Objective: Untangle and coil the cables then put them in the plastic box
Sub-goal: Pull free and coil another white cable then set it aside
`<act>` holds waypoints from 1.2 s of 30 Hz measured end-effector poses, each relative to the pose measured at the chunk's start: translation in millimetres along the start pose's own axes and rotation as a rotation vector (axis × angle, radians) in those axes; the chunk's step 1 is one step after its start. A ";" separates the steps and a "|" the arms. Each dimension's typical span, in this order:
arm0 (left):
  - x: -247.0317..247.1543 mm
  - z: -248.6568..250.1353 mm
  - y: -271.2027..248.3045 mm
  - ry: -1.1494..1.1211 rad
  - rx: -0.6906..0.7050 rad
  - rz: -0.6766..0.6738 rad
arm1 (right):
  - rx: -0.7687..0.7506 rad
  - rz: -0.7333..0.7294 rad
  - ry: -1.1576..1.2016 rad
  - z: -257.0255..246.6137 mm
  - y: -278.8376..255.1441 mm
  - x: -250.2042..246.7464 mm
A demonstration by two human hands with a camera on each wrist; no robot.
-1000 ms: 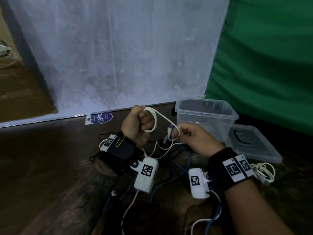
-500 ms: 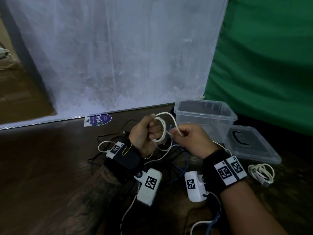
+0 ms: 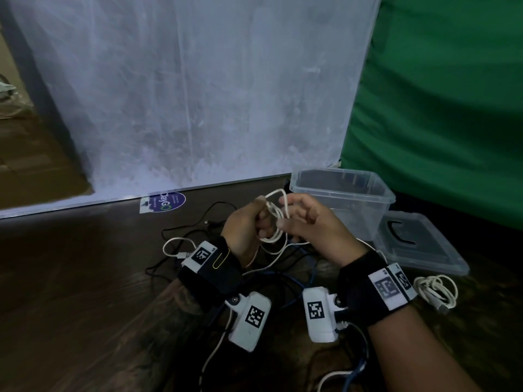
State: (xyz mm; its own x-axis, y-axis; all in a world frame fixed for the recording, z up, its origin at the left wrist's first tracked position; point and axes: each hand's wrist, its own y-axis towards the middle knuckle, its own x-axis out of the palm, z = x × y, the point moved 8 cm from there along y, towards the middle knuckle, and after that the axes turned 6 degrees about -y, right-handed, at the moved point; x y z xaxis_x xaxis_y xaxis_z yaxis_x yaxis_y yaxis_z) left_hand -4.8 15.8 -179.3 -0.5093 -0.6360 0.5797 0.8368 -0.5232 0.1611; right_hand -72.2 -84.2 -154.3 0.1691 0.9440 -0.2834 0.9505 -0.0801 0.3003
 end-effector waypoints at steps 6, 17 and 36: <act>3.5 -12.4 1.7 0.159 0.014 -0.072 | -0.053 0.249 -0.215 -1.2 1.5 -15.4; -9.4 -11.8 -0.3 0.314 0.078 -0.058 | -0.004 0.178 0.257 2.1 1.8 -22.5; -0.8 -34.7 -6.8 0.238 -0.266 -0.135 | -0.163 0.761 0.196 -5.4 -19.2 -109.7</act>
State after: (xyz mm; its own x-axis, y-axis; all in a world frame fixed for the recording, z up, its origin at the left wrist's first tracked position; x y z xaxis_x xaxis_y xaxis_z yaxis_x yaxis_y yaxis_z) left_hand -17.1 0.2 -208.6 -0.6700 -0.6490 0.3603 0.6935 -0.7204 -0.0081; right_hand -110.4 -184.5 -124.1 0.6919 0.6897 0.2135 0.5403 -0.6907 0.4806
